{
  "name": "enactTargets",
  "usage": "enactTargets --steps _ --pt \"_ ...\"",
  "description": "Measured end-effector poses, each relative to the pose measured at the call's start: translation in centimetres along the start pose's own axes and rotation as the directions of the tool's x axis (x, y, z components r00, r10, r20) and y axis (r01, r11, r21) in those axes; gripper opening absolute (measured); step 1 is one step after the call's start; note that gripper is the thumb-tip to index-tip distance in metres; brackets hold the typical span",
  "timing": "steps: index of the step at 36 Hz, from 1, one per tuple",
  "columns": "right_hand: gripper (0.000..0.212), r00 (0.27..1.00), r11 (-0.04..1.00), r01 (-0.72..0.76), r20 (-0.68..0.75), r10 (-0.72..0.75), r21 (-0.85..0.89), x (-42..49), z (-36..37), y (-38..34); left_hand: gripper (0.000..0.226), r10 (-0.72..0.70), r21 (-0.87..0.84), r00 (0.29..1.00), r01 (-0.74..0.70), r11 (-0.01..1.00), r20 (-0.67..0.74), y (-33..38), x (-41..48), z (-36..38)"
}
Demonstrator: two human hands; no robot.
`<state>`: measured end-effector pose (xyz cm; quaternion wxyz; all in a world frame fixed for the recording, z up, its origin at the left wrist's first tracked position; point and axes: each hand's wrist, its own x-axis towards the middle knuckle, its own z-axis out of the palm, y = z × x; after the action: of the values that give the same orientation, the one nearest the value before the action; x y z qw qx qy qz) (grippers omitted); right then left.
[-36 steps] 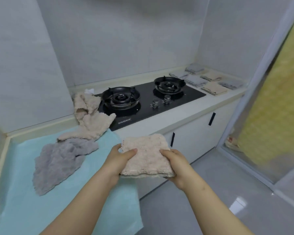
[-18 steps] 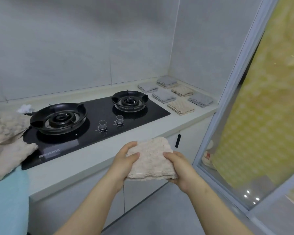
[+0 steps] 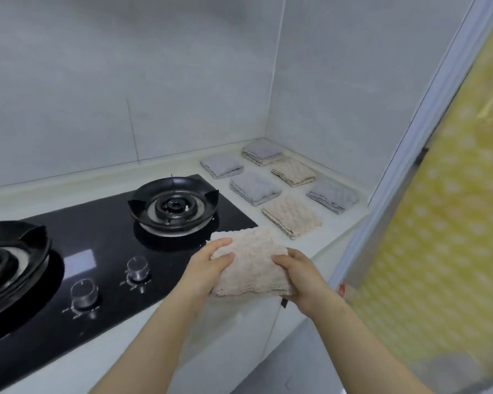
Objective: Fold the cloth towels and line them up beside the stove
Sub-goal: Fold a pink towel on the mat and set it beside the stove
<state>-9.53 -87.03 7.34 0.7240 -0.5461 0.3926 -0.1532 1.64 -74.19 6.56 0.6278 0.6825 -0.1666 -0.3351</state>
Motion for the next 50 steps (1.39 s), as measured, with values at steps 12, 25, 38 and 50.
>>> enactTargets --steps 12,25,38,50 --pt "0.011 0.998 1.000 0.020 0.057 -0.021 0.011 15.1 -1.0 -6.7 0.033 0.077 0.074 0.995 -0.072 0.995 -0.067 4.5 15.6 2.4" --pt "0.019 0.972 0.989 0.069 0.233 -0.037 -0.133 33.2 -4.1 -14.0 0.032 0.071 0.024 0.957 -0.067 0.997 -0.281 7.6 30.4 8.0" --pt "0.017 0.857 0.985 0.038 0.512 0.053 -0.166 45.4 -3.3 -19.4 0.019 -0.047 -0.167 0.917 -0.021 0.986 -0.396 10.8 40.2 8.3" --pt "0.022 0.822 0.965 0.119 0.568 0.037 -0.235 53.2 4.3 -22.6 0.036 -0.018 -0.058 0.846 -0.015 0.998 -0.533 12.9 47.1 3.1"
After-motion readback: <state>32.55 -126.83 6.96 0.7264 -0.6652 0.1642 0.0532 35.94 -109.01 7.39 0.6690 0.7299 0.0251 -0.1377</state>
